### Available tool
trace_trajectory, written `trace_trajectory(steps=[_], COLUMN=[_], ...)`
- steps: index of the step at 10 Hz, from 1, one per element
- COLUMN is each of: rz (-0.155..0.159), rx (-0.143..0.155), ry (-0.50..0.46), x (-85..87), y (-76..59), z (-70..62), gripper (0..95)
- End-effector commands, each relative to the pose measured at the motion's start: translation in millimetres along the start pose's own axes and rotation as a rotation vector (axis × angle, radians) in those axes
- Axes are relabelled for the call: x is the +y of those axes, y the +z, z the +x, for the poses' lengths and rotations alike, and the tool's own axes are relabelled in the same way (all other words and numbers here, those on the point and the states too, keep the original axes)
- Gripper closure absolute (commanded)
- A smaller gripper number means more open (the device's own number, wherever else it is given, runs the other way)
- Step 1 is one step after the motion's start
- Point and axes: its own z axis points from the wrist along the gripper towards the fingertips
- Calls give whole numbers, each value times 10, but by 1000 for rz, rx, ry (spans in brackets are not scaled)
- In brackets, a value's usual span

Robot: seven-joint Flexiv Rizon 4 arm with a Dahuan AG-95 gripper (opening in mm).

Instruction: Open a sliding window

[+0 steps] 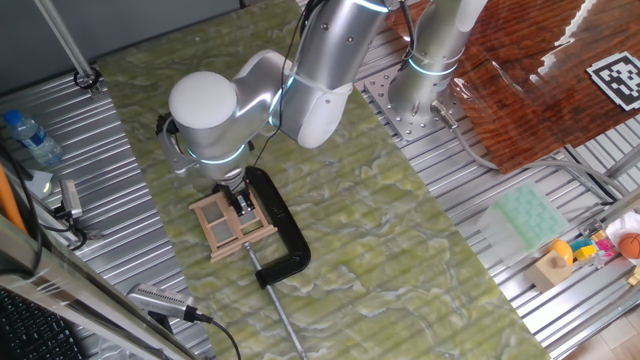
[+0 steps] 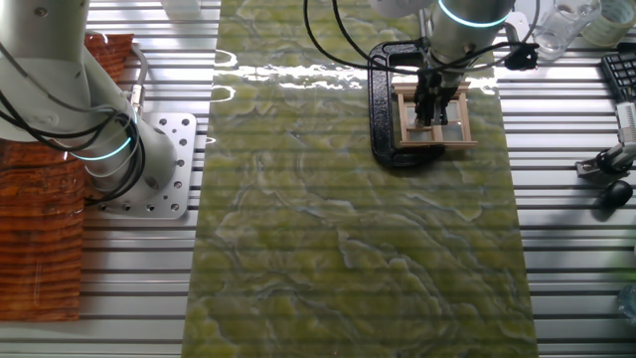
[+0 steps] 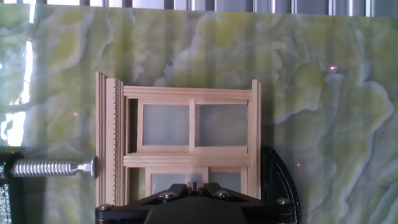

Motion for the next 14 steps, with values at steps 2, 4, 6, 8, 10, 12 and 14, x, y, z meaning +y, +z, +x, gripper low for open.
trace_trajectory(steps=[2,4,6,8,10,12,14], rz=[-6,-3,-12,-14,-29,-45,-52], rx=[7,11,9,5,2,6,7], ry=[-1,-6,-6,2,10,31,41], x=[-27,-30,-9,68,127,233,319], y=[-92,-129,-127,-123,-131,-185,-210], z=[6,1,9,35,38,-21,-63], gripper=[950,950,950,950,950,950,950])
